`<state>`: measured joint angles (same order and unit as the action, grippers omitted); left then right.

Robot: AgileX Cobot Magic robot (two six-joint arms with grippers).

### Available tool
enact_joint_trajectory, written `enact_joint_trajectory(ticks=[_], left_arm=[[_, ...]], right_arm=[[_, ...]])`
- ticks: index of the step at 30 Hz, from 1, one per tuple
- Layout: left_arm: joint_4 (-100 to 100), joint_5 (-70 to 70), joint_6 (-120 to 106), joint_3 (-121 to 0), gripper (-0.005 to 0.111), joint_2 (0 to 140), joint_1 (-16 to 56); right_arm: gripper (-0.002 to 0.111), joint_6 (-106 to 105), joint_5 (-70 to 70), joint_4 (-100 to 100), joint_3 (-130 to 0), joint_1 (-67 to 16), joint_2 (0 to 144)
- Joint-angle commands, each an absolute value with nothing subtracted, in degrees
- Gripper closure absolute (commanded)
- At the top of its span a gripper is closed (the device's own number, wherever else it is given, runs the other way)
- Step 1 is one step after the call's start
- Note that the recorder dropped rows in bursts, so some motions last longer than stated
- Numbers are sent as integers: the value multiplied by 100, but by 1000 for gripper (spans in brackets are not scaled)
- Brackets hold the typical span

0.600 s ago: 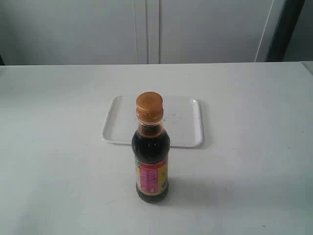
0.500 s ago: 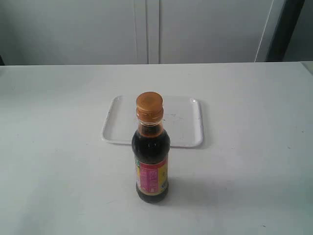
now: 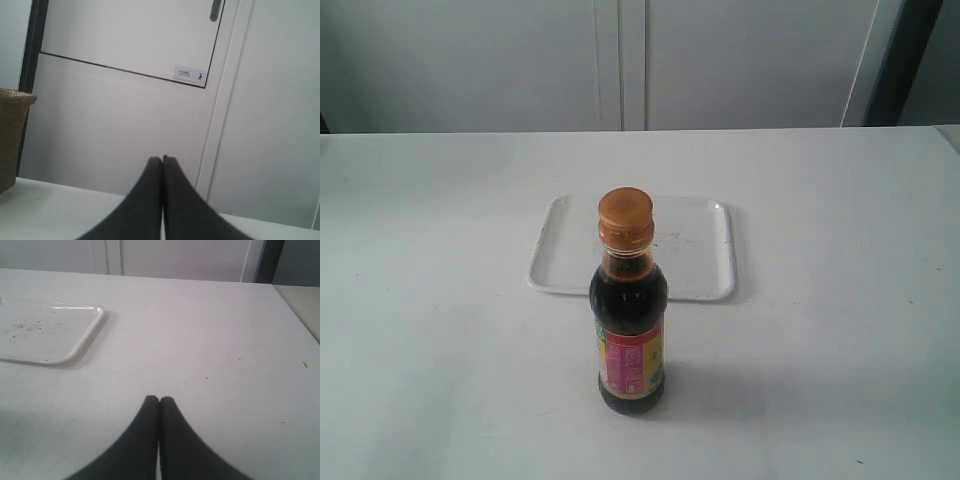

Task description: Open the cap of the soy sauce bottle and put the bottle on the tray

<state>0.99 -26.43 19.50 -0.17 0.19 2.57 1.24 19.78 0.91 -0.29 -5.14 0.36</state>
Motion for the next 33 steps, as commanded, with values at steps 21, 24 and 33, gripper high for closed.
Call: enact_joint_trajectory(ticks=[21, 24, 33], left_arm=[[3912, -4439, 4243, -1948, 107, 4096, 245], [3923, -4702, 4150, -1948, 107, 4602, 245], [4313, -5459, 3744, -2003, 107, 5746, 853]], right_arm=[[108, 136, 1958, 105, 0, -528, 0], [108, 136, 1958, 105, 0, -528, 0], [108, 136, 1958, 105, 0, -528, 0]])
